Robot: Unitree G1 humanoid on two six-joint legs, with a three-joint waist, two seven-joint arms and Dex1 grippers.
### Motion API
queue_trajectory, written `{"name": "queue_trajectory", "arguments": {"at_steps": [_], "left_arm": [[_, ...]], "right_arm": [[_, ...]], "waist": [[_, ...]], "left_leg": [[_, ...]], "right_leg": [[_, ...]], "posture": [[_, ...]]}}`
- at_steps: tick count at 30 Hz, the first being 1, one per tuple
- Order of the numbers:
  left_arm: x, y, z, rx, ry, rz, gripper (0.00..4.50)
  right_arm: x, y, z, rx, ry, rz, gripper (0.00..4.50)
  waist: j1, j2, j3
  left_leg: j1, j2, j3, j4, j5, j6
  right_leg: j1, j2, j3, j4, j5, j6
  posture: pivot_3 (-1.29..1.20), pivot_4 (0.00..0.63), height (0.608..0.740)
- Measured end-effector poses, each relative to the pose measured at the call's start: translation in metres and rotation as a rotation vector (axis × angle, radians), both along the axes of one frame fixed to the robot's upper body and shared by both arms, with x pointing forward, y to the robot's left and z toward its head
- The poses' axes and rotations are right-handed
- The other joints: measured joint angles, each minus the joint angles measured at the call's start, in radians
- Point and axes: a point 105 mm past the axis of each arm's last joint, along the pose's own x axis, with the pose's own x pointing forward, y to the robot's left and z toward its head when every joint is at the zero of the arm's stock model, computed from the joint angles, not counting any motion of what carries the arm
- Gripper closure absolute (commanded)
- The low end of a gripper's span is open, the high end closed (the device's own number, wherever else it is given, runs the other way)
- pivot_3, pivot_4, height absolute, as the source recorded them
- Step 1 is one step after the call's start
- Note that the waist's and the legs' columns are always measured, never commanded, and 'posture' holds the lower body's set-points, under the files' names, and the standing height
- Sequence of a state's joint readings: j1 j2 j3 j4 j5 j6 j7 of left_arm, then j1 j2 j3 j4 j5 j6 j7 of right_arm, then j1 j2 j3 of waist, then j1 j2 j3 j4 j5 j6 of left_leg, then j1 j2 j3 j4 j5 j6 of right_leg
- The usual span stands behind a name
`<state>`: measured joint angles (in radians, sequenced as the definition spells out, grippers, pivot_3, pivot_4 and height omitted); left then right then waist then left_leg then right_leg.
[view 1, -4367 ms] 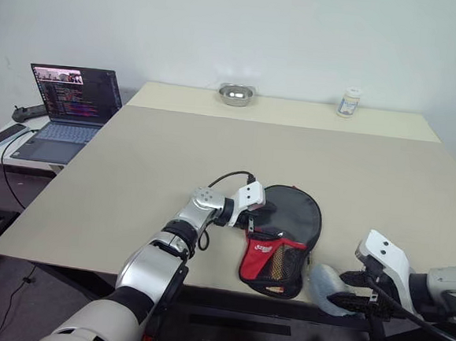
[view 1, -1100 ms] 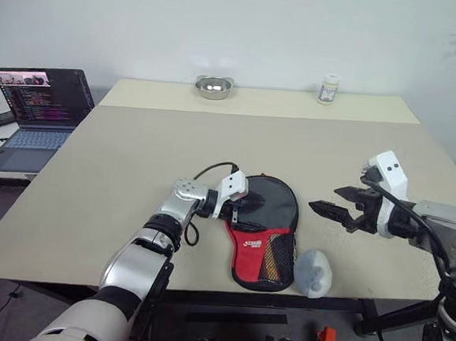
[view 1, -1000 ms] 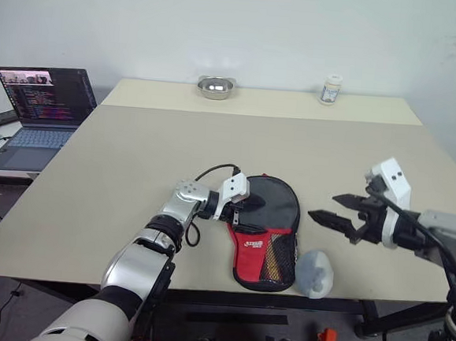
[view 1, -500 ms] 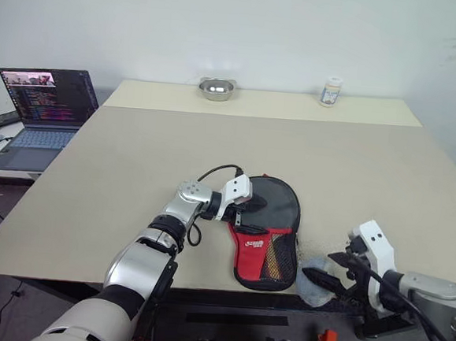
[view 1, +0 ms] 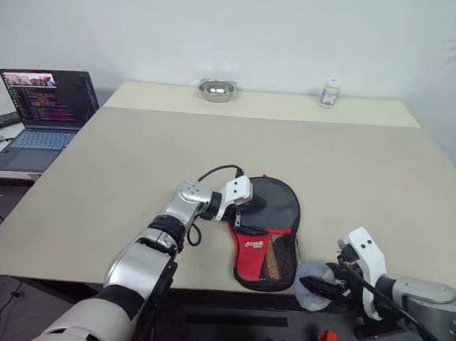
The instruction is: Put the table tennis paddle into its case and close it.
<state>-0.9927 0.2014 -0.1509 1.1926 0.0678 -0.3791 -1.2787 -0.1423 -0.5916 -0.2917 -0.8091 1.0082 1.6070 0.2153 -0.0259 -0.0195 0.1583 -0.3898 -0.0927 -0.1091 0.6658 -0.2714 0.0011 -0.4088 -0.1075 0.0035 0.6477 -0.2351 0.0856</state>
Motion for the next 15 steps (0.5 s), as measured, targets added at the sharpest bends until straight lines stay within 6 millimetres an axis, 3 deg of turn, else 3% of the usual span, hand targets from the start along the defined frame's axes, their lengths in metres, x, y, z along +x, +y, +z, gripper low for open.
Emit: {"name": "queue_trajectory", "arguments": {"at_steps": [4,8,15], "left_arm": [[0.0,0.0,0.0,0.002,-0.001,-0.001,0.0],[-0.001,-0.001,-0.003,0.006,0.005,-0.002,0.0],[-0.001,-0.001,-0.004,0.006,0.001,-0.003,0.0]], "right_arm": [[0.008,-0.004,0.009,-0.036,-0.018,0.026,3.56],[0.027,-0.009,0.036,-0.087,-0.081,0.068,4.22],[0.036,-0.011,0.039,-0.14,-0.05,0.13,4.31]], "waist": [[-0.001,0.0,0.0],[0.0,0.0,0.0],[0.0,0.0,0.0]], "left_leg": [[0.0,0.0,0.0,0.0,0.0,0.0],[0.002,0.0,-0.001,0.0,0.0,0.0],[0.002,0.0,-0.001,0.0,0.0,0.001]], "right_leg": [[0.0,0.0,0.0,0.0,0.0,0.0],[0.003,0.0,-0.003,-0.001,0.0,0.0],[0.003,-0.001,-0.003,-0.003,0.0,0.0]], "posture": [[0.0,0.15,0.74],[0.0,0.15,0.74],[0.0,0.15,0.74]]}}
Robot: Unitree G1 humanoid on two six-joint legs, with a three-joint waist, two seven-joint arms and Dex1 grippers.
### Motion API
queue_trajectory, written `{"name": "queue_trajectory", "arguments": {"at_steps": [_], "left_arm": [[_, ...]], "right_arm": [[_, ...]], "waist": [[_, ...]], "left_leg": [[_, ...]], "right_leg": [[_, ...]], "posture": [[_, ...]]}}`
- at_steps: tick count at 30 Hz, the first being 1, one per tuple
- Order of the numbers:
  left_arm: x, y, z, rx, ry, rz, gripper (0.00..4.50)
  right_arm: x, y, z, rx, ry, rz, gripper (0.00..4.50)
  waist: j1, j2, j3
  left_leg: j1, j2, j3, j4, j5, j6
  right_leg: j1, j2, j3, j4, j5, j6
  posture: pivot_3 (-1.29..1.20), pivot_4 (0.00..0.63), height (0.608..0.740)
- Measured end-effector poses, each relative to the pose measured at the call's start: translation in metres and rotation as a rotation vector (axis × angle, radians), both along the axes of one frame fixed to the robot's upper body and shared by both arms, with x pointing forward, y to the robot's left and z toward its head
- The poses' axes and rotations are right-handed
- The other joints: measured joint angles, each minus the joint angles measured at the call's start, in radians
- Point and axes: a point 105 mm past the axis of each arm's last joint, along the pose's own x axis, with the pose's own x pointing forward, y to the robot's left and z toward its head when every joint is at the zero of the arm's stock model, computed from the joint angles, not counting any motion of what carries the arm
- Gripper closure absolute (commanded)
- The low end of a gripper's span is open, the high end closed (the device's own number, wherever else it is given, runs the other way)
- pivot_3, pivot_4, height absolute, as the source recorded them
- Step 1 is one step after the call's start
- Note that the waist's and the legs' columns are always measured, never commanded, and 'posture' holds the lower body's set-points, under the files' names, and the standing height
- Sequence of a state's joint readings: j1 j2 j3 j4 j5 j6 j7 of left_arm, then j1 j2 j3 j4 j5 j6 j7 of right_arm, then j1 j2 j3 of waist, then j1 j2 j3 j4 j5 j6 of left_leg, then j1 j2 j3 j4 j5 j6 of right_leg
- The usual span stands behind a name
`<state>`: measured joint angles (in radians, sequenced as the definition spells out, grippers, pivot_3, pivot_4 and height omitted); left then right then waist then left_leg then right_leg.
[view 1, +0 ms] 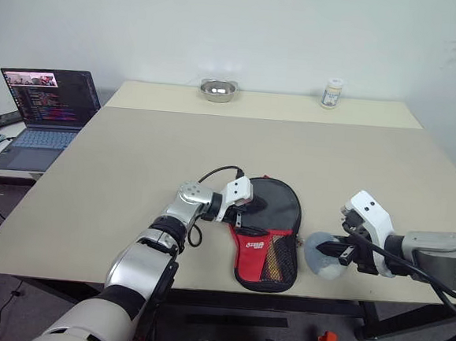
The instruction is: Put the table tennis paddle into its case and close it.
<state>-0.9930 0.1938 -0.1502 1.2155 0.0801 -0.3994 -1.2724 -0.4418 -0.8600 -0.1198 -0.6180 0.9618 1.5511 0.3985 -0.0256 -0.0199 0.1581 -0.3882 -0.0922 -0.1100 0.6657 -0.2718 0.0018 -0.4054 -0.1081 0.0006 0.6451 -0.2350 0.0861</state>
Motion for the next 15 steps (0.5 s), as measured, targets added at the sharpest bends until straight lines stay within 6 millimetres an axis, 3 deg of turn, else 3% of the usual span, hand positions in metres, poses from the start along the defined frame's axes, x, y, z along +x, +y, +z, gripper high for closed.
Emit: {"name": "queue_trajectory", "arguments": {"at_steps": [8,15], "left_arm": [[0.002,-0.003,-0.003,-0.007,-0.001,0.028,0.0],[0.001,-0.011,-0.008,-0.018,0.011,0.049,0.0]], "right_arm": [[-0.013,-0.002,-0.008,-0.024,0.053,0.049,4.31],[-0.062,-0.001,-0.024,-0.015,0.178,0.159,4.31]], "waist": [[0.006,-0.001,-0.001],[0.031,-0.003,-0.003]], "left_leg": [[0.002,0.0,-0.001,0.0,0.0,0.0],[0.006,0.0,-0.002,0.0,0.0,0.001]], "right_leg": [[0.002,0.0,-0.001,0.0,0.0,0.0],[0.009,-0.001,-0.003,-0.002,0.0,0.001]], "posture": [[0.0,0.15,0.74],[0.0,0.15,0.74]]}}
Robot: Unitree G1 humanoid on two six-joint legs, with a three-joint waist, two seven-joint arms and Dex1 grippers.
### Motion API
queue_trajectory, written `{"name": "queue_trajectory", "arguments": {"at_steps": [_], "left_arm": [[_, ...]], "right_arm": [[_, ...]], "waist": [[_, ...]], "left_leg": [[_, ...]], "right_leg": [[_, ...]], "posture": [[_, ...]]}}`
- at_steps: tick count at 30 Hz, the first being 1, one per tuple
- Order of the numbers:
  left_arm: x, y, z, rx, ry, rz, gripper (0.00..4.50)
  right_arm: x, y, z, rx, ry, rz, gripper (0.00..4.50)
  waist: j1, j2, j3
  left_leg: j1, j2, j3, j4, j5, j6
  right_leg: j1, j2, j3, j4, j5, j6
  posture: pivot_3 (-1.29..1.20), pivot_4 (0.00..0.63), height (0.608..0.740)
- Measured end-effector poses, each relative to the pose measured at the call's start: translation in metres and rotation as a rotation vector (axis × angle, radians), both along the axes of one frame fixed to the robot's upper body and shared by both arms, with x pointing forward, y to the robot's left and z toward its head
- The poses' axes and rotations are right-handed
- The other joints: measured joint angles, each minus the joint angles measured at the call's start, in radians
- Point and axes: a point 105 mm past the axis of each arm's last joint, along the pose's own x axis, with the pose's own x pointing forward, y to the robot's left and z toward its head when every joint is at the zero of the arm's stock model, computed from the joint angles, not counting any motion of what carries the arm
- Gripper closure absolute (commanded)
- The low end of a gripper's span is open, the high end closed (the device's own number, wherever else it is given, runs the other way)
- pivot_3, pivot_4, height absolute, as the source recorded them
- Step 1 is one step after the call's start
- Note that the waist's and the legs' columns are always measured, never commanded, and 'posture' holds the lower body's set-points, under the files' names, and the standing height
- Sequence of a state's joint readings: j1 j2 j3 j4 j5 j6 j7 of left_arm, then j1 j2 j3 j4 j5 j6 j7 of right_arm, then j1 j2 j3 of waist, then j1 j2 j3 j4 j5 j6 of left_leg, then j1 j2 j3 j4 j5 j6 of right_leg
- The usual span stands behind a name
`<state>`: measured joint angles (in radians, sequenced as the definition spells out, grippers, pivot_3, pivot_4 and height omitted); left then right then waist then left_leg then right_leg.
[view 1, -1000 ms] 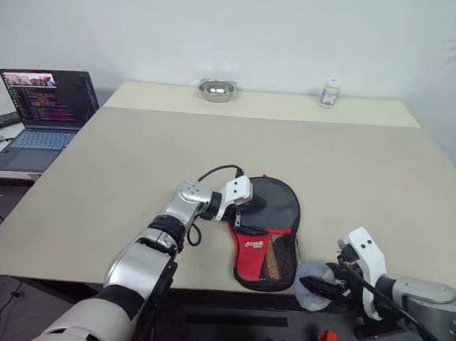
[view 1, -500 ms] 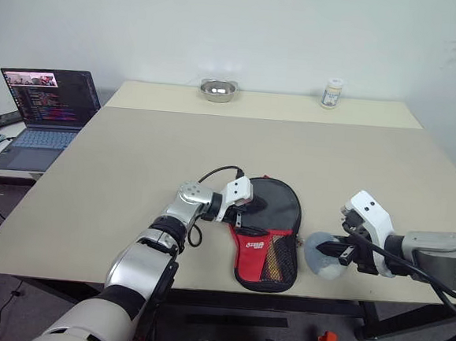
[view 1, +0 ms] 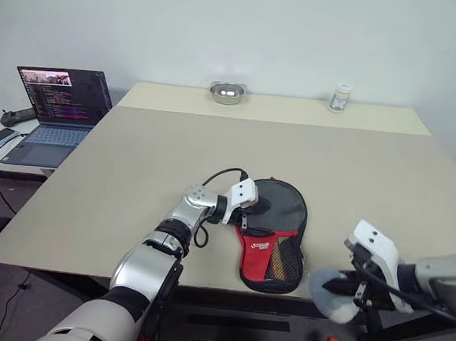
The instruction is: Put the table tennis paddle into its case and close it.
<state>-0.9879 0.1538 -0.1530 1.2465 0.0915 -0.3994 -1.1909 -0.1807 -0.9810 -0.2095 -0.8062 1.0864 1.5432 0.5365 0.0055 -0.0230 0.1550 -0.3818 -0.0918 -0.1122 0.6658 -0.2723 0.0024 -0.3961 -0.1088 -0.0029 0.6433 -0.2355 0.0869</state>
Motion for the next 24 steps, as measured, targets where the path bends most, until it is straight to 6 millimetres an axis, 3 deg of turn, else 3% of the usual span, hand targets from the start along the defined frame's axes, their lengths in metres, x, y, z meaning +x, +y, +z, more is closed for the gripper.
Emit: {"name": "queue_trajectory", "arguments": {"at_steps": [4,11,20,24], "left_arm": [[0.001,-0.001,-0.002,0.004,0.0,0.014,0.0],[0.001,-0.002,-0.002,0.012,0.006,0.017,0.0],[0.002,-0.009,-0.001,0.029,0.002,0.008,0.0],[0.002,-0.01,0.0,0.034,-0.006,0.002,0.0]], "right_arm": [[-0.02,0.008,-0.008,0.019,0.051,0.058,4.31],[-0.042,0.021,-0.004,0.08,0.083,0.155,4.31],[-0.051,0.03,-0.006,0.135,0.088,0.135,4.31],[-0.048,0.035,-0.006,0.15,0.065,0.118,3.04]], "waist": [[0.004,0.0,0.0],[0.011,-0.001,0.0],[0.019,-0.002,0.0],[0.019,-0.003,0.0]], "left_leg": [[0.004,0.0,-0.002,0.0,-0.001,0.001],[0.005,0.0,-0.003,0.0,-0.001,0.001],[0.004,0.0,-0.004,0.0,-0.001,0.001],[0.004,0.0,-0.005,0.0,-0.001,0.001]], "right_leg": [[0.007,-0.001,-0.003,-0.002,-0.003,0.005],[0.008,-0.001,-0.005,-0.002,-0.004,0.007],[0.009,-0.002,-0.006,-0.003,-0.004,0.007],[0.009,-0.002,-0.007,-0.003,-0.004,0.007]], "posture": [[0.0,0.15,0.74],[0.0,0.15,0.74],[0.0,0.15,0.74],[0.0,0.15,0.74]]}}
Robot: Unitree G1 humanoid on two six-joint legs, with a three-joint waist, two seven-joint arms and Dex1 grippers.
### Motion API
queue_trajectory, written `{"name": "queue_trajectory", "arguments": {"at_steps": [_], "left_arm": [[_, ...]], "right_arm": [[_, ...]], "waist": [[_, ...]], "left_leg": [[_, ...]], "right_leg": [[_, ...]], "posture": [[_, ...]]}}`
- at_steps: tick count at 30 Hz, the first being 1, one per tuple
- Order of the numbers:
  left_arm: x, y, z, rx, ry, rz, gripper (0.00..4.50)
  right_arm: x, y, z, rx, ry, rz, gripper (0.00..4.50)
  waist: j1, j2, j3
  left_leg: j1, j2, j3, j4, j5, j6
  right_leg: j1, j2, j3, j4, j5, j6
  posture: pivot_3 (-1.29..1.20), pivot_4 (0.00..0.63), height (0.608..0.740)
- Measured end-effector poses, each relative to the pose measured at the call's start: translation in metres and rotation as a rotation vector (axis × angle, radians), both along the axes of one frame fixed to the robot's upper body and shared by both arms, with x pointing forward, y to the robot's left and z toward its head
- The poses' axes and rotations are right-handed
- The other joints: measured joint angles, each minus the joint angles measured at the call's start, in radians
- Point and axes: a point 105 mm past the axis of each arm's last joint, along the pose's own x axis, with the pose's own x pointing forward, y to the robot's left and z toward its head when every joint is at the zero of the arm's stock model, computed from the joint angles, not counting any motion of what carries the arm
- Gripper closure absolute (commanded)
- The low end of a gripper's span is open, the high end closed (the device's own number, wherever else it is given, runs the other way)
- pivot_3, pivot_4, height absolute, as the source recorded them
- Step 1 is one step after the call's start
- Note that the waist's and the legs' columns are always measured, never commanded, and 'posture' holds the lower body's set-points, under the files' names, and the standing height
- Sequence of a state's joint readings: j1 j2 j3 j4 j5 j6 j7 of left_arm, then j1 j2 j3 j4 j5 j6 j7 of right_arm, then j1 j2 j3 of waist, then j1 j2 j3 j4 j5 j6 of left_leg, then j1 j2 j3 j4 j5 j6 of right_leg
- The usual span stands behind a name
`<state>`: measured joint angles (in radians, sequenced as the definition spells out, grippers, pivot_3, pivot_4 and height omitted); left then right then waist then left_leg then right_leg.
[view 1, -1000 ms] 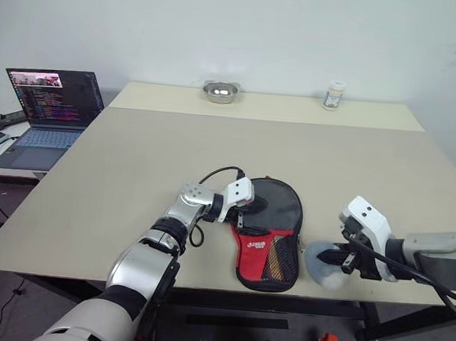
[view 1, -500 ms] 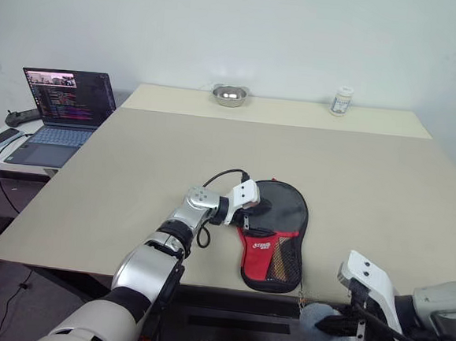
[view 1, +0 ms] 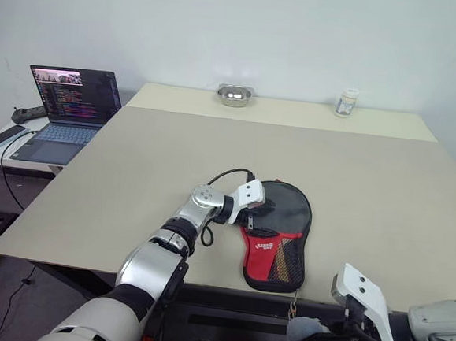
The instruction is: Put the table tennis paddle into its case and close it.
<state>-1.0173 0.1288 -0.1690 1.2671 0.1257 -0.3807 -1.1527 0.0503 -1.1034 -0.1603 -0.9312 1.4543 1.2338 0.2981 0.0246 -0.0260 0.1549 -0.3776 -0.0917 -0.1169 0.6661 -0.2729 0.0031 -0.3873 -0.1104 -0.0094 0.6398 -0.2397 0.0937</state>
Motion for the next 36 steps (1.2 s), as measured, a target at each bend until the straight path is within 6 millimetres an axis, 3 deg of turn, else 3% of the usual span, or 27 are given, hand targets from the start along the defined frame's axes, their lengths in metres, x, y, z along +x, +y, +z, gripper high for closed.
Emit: {"name": "queue_trajectory", "arguments": {"at_steps": [9,14,20,23,26,29,32,36], "left_arm": [[0.0,-0.001,0.002,0.003,-0.009,-0.006,0.0],[0.0,0.0,0.002,0.0,-0.017,-0.014,0.0],[-0.003,0.006,0.007,-0.039,0.016,-0.037,0.0],[-0.004,0.015,0.02,-0.073,0.018,-0.074,0.0],[0.0,0.032,0.051,-0.141,-0.035,-0.078,0.0],[0.003,0.055,0.073,-0.182,-0.075,-0.012,0.0],[-0.005,0.075,0.071,-0.235,-0.066,0.11,0.0],[-0.033,0.102,0.046,-0.263,0.031,0.302,0.0]], "right_arm": [[0.01,0.003,0.019,0.037,-0.034,0.012,0.03],[0.033,-0.002,0.039,0.068,-0.115,-0.023,0.03],[0.103,-0.009,0.063,0.236,-0.357,-0.194,0.03],[0.121,-0.009,0.056,0.278,-0.396,-0.209,0.03],[0.142,-0.01,0.047,0.284,-0.463,-0.216,0.03],[0.172,-0.015,0.043,0.28,-0.58,-0.251,0.03],[0.199,-0.019,0.038,0.298,-0.645,-0.278,0.03],[0.223,-0.034,0.019,0.242,-0.674,-0.275,0.03]], "waist": [[0.0,-0.001,0.001],[0.0,-0.002,0.001],[-0.006,-0.002,0.003],[-0.011,0.0,0.005],[-0.026,0.0,0.006],[-0.037,0.001,0.006],[-0.049,0.003,0.006],[-0.056,0.006,0.009]], "left_leg": [[-0.002,0.0,-0.001,0.0,0.0,0.0],[-0.003,0.0,-0.003,-0.001,0.0,0.0],[-0.005,0.0,-0.003,-0.003,0.0,0.0],[-0.009,0.0,-0.003,-0.004,0.0,0.0],[-0.023,-0.001,-0.003,-0.001,0.002,-0.004],[-0.023,-0.002,-0.002,-0.003,0.002,-0.005],[-0.022,-0.001,-0.001,-0.003,0.002,-0.005],[-0.022,-0.001,-0.001,-0.003,0.002,-0.005]], "right_leg": [[0.0,0.0,-0.001,-0.004,0.0,0.0],[0.001,0.001,-0.002,-0.009,0.001,0.001],[-0.003,0.002,-0.001,-0.01,0.001,0.001],[-0.007,0.002,-0.001,-0.01,0.004,-0.005],[-0.022,0.002,0.0,-0.009,0.005,-0.005],[-0.022,0.001,0.001,-0.009,0.005,-0.005],[-0.022,0.002,0.002,-0.01,0.005,-0.005],[-0.023,0.002,0.003,-0.008,0.005,-0.006]], "posture": [[0.0,0.15,0.74],[0.0,0.15,0.74],[0.0,0.15,0.74],[0.0,0.15,0.74],[0.0,0.15,0.74],[0.0,0.15,0.74],[0.0,0.15,0.74],[0.0,0.15,0.74]]}}
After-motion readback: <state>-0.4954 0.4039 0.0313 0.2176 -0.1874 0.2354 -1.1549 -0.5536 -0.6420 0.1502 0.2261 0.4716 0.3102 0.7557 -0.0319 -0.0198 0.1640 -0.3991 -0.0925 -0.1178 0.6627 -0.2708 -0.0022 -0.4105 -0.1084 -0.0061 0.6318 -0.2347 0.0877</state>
